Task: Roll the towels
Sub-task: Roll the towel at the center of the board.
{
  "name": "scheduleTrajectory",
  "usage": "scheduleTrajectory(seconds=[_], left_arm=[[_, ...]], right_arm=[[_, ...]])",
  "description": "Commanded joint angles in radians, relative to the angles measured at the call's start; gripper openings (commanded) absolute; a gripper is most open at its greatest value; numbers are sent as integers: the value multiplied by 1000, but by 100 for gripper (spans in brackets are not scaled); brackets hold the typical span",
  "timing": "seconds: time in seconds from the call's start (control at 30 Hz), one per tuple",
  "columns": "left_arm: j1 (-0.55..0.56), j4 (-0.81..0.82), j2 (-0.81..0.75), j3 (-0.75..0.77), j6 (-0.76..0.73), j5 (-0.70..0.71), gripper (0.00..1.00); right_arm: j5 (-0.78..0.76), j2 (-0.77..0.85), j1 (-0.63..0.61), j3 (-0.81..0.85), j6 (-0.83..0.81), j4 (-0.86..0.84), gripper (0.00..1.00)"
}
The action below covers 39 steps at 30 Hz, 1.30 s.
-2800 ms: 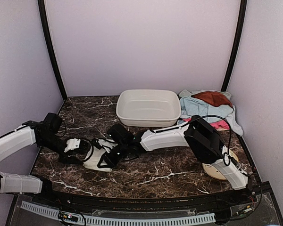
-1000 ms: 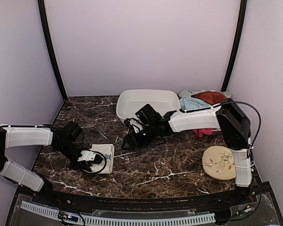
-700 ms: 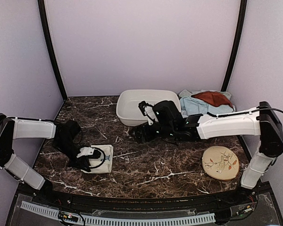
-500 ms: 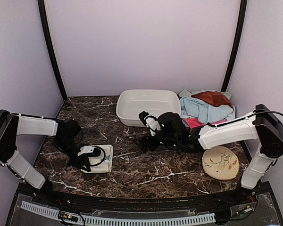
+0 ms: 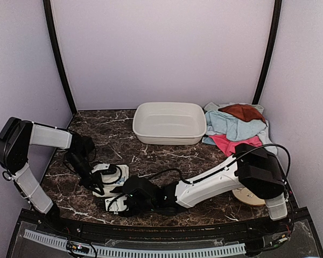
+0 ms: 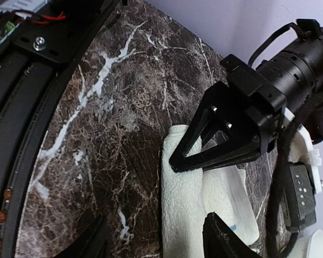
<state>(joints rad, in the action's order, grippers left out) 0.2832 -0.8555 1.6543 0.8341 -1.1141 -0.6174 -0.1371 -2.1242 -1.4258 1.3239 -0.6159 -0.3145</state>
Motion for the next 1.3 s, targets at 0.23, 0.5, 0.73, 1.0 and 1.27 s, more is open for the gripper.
scheduleTrajectory(seconds=[0.23,0.5,0.73,1.0,1.27], left_arm=[[-5,-7,28,11,11,35,6],[-35,24,-25,-6,6,1,35],[-162,72,-222,-76,-35,-80,68],[-294,70,-509,-211,-270,-75,69],[-126,149,-593,-261,-234,-10,70]], right_arm=[[-41,-202,52,210,-114,-35,43],[-4,-214,61,201,-26,31,0],[82,-203,99,258,210,186,0],[474,-275,233,440,692,428,0],[675,-366,315,546,945,484,0]])
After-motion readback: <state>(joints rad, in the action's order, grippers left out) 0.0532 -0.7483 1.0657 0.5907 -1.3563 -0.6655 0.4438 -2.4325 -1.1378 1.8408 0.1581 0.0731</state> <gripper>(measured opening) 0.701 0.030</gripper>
